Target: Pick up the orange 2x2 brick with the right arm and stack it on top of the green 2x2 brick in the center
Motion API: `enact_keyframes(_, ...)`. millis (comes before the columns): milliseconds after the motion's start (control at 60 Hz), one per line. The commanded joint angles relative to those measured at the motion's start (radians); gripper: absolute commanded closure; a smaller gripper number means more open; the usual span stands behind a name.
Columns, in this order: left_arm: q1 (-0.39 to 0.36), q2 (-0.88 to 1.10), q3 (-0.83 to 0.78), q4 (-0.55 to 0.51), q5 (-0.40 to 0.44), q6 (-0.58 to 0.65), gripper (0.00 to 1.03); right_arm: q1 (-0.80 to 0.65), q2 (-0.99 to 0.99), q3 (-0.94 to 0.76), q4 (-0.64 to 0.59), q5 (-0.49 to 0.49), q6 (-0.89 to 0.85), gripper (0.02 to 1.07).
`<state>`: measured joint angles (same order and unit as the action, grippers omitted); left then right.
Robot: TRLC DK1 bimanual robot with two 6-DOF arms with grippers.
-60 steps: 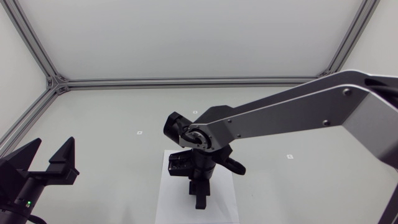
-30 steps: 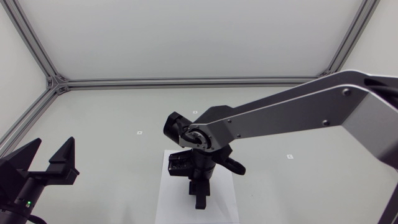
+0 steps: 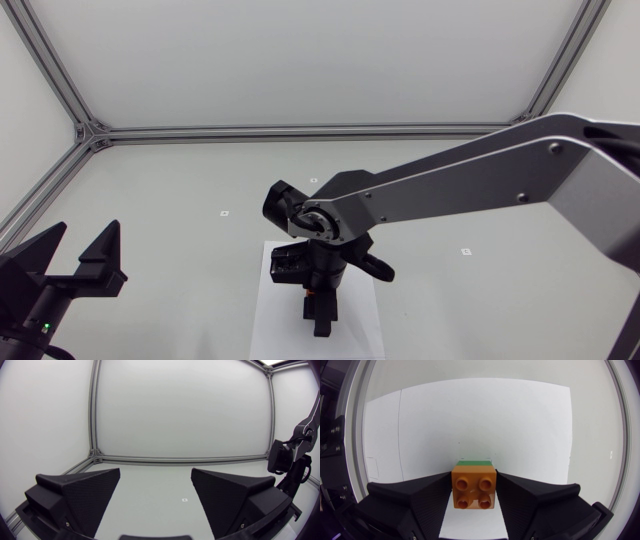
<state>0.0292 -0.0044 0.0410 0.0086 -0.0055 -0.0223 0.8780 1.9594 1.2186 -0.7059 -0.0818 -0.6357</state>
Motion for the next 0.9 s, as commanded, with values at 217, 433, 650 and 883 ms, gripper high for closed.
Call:
enact_keyframes(217, 0.005, -0.008, -0.041, -0.013, 0.006, 0.013, 0.04, 0.004, 0.019, 0.012, 0.000, -0.004, 0.016, 0.27)
enact_keyframes(433, 0.005, -0.008, -0.041, -0.015, 0.004, 0.013, 0.04, -0.008, -0.031, 0.015, -0.014, -0.030, 0.022, 0.07)
enact_keyframes(650, 0.005, -0.008, -0.041, -0.015, 0.004, 0.013, 0.04, -0.027, -0.099, 0.005, -0.023, -0.032, 0.027, 0.07)
enact_keyframes(883, 0.005, -0.008, -0.041, -0.015, 0.004, 0.013, 0.04, -0.057, -0.267, -0.007, -0.081, -0.052, 0.034, 0.07)
